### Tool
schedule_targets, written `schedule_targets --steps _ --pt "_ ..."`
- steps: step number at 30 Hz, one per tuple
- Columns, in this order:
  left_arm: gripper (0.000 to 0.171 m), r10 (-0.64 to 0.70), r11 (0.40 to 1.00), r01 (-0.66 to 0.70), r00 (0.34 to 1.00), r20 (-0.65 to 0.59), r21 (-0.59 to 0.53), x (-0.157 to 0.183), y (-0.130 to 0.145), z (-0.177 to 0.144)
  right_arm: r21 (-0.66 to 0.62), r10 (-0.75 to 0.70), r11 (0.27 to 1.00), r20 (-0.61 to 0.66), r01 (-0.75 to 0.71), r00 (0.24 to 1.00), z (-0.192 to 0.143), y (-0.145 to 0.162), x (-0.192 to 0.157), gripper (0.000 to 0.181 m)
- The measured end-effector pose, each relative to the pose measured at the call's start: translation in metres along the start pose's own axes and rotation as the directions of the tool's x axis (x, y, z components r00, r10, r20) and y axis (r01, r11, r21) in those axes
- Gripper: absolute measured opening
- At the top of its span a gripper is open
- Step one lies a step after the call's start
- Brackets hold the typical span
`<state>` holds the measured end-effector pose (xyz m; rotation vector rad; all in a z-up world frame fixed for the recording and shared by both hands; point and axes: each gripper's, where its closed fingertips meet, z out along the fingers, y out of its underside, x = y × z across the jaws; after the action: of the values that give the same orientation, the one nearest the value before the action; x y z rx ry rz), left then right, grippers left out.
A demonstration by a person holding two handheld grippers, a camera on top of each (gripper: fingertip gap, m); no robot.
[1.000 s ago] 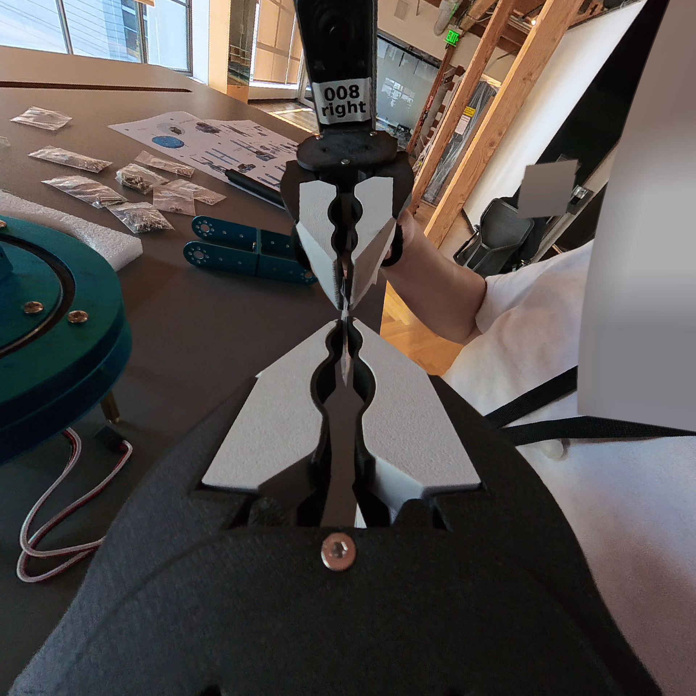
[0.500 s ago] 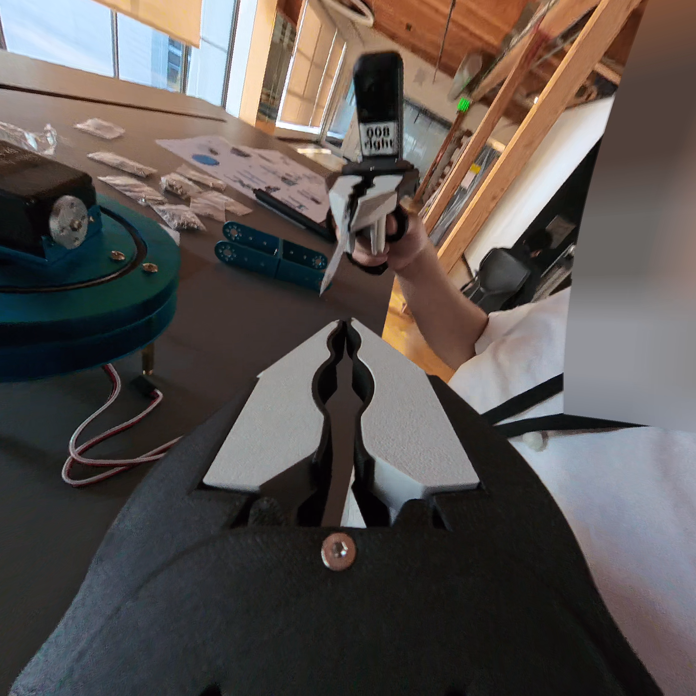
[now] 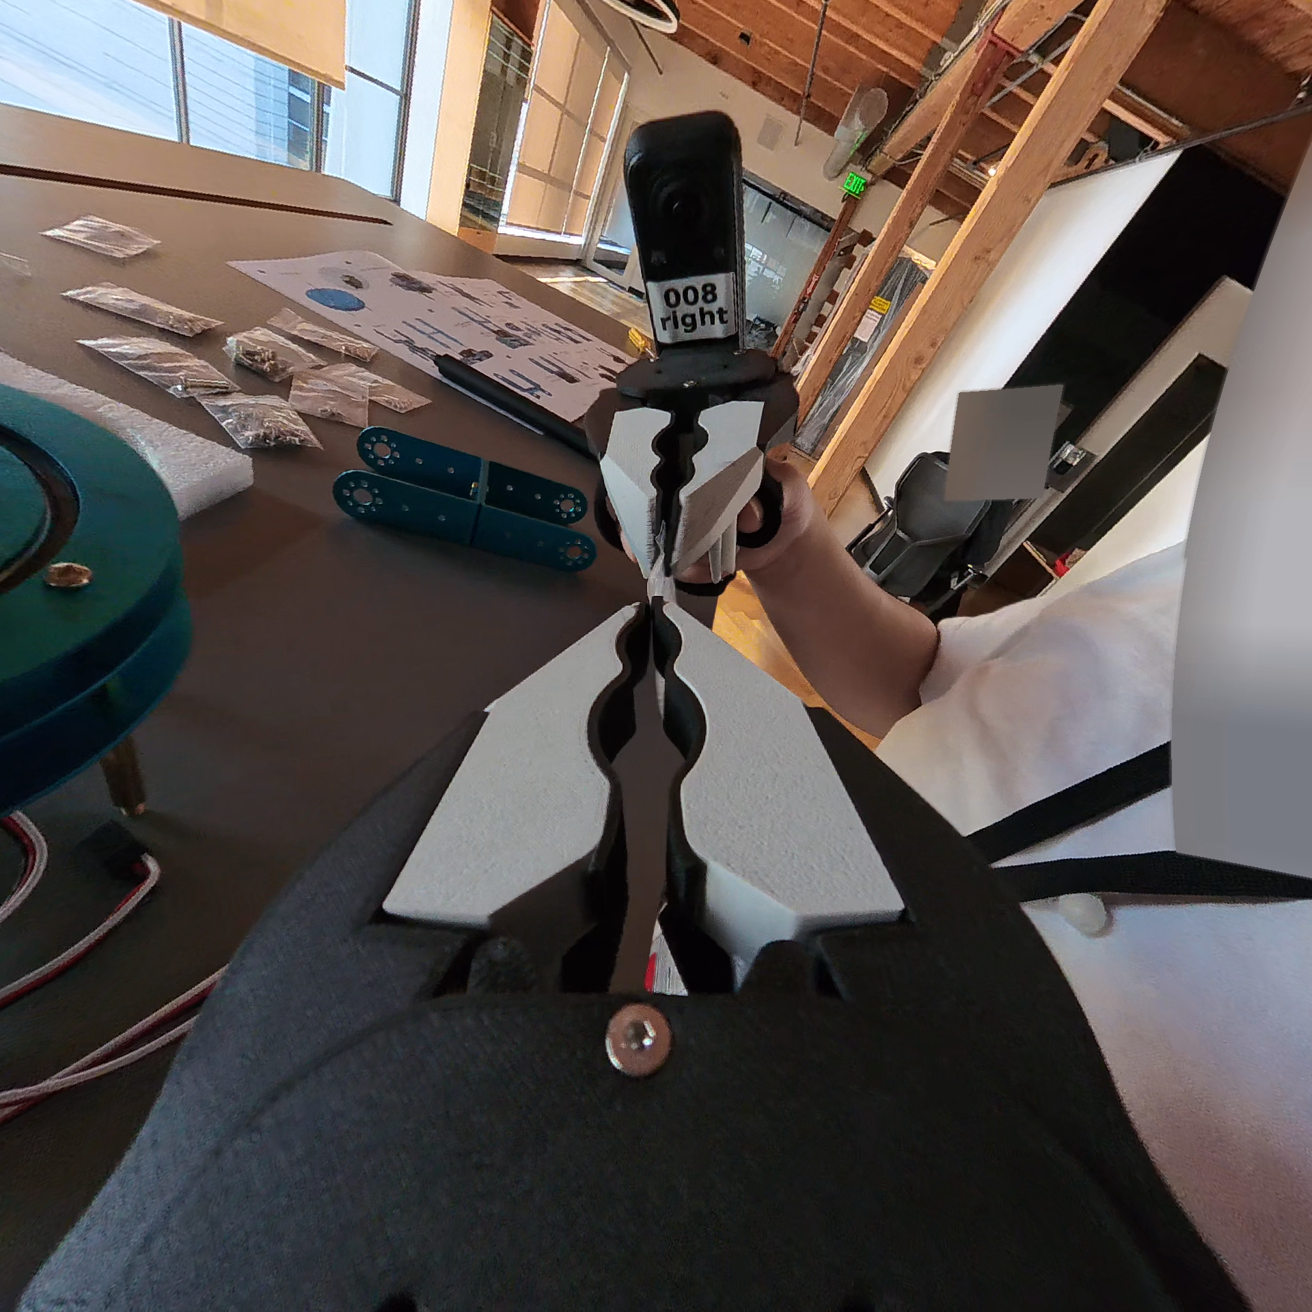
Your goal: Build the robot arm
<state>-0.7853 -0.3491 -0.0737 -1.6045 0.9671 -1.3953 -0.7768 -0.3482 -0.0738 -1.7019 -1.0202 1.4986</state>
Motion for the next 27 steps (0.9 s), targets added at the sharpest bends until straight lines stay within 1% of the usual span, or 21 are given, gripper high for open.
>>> schedule_targets --steps 3,4,5,6,8,11,12,13,14,15,17,19,20,21,24,27 --pt "0.0 0.002 1.0 -0.002 1.0 -0.014 0.027 0.004 -0.002 0.003 0.02 0.015 1.0 -0.001 -0.015 1.0 -0.004 0.0 -0.003 0.0" --pt "0.003 -0.009 0.999 0.01 1.0 -0.02 0.033 0.005 -0.003 0.005 0.022 0.02 1.0 -0.001 -0.02 1.0 -0.006 0.0 -0.004 0.0" --pt "0.015 -0.027 0.999 0.028 0.999 -0.019 0.031 0.005 -0.002 0.007 0.023 0.02 1.0 -0.004 -0.02 1.0 -0.007 0.0 -0.005 0.0" --pt "0.001 -0.039 0.999 0.039 0.999 -0.023 0.022 0.006 -0.001 0.01 0.023 0.021 1.0 -0.003 -0.021 1.0 -0.008 0.001 -0.007 0.0" --pt "0.0 -0.04 0.999 0.04 0.999 -0.029 0.003 0.011 0.002 0.014 0.02 0.017 1.0 -0.011 -0.017 1.0 -0.011 0.003 -0.009 0.0" --pt "0.0 -0.038 0.999 0.038 0.999 0.008 0.015 0.018 0.002 0.017 0.032 0.015 0.999 -0.012 -0.014 1.0 -0.016 0.006 -0.014 0.001" --pt "0.013 -0.046 0.998 0.045 0.999 0.019 0.032 0.021 0.001 0.018 0.034 0.016 0.999 -0.005 -0.016 1.0 -0.019 0.007 -0.017 0.0" --pt "0.043 -0.057 0.997 0.054 0.998 0.041 0.059 0.024 -0.001 0.016 0.035 0.01 0.999 -0.022 -0.009 1.0 -0.024 0.007 -0.017 0.0" --pt "0.056 -0.062 0.995 0.056 0.996 0.064 0.088 0.027 -0.003 0.012 0.041 -0.002 0.999 -0.052 0.005 0.999 -0.032 0.005 -0.015 0.001" --pt "0.054 -0.059 0.992 0.049 0.995 0.084 0.115 0.032 -0.003 0.007 0.05 -0.009 0.999 -0.082 0.014 0.997 -0.044 0.002 -0.013 0.001" --pt "0.044 -0.038 0.989 0.017 0.99 0.139 0.147 0.042 0.003 -0.008 0.08 -0.004 0.997 -0.169 0.018 0.986 -0.078 -0.009 -0.002 0.0" --pt "0.042 -0.046 0.985 0.003 0.968 0.248 0.173 0.045 0.013 -0.024 0.094 0.018 0.995 -0.295 0.011 0.955 -0.119 -0.019 0.019 0.0" --pt "0.042 -0.065 0.982 0.009 0.954 0.293 0.19 0.048 0.019 -0.032 0.082 0.034 0.997 -0.353 -0.006 0.935 -0.138 -0.022 0.031 0.0" --pt "0.042 -0.09 0.979 0.025 0.944 0.317 0.205 0.054 0.025 -0.038 0.074 0.049 0.997 -0.405 -0.02 0.913 -0.156 -0.023 0.042 0.0" --pt "0.04 -0.146 0.969 0.062 0.924 0.354 0.238 0.079 0.043 -0.054 0.066 0.124 0.992 -0.455 -0.106 0.882 -0.192 -0.023 0.065 0.0" --pt "0.04 -0.161 0.97 0.062 0.888 0.43 0.235 0.094 0.057 -0.07 0.066 0.217 0.976 -0.441 -0.21 0.871 -0.206 -0.014 0.08 0.0"
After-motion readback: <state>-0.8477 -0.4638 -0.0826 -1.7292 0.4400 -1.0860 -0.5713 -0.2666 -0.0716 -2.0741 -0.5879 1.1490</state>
